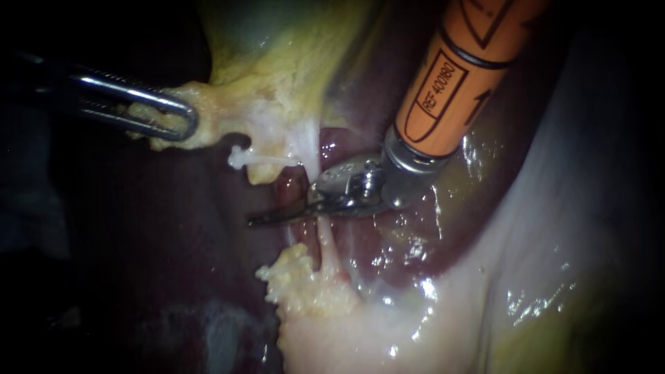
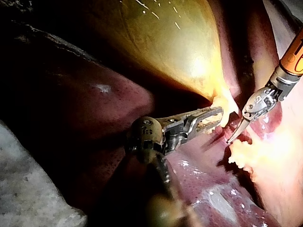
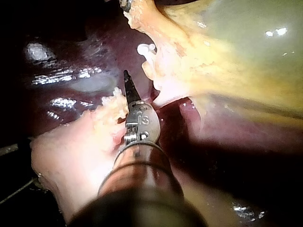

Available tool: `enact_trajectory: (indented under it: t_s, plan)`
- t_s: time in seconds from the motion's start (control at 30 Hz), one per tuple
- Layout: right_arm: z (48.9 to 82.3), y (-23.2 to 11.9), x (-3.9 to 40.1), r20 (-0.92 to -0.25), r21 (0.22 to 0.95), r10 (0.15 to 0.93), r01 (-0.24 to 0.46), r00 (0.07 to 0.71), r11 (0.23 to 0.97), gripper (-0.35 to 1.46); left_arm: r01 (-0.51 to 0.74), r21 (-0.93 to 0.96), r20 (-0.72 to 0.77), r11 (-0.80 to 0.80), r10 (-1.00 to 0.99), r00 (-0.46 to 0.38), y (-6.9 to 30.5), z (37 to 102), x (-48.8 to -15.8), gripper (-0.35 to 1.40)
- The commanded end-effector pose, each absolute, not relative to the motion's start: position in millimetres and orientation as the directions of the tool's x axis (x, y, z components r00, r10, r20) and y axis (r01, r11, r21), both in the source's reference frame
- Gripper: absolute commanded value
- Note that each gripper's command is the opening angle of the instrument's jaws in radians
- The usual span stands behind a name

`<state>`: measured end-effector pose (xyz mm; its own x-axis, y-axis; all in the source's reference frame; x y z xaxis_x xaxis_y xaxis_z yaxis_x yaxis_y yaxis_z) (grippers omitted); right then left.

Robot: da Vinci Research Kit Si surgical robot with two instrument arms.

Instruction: Go back from the cut left tube

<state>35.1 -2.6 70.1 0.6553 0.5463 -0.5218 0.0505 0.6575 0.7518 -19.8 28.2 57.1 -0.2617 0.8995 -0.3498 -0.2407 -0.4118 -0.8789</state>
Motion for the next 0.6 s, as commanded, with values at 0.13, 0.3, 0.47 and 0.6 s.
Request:
enact_trajectory:
  t_s: [0.13,0.3,0.47,0.6]
  plan:
    - [70.0,-2.7,35.3,-0.511,0.759,0.542,0.055,0.667,0.648,-0.35,-0.240,-0.879,-0.350,-0.412,0.899,-0.262,28.2,57.1,-19.8,-0.35]
    - [69.7,-3.1,35.7,-0.484,0.790,0.559,0.062,0.673,0.609,-0.21,-0.240,-0.879,-0.350,-0.412,0.899,-0.262,28.2,57.2,-19.8,-0.35]
    - [69.8,-3.7,36.1,-0.477,0.805,0.588,0.057,0.653,0.590,0.74,-0.240,-0.879,-0.350,-0.412,0.899,-0.263,28.2,57.2,-19.8,-0.35]
    - [69.9,-3.8,36.3,-0.482,0.801,0.592,0.050,0.646,0.596,1.06,-0.239,-0.879,-0.350,-0.412,0.899,-0.263,28.2,57.3,-19.7,-0.35]
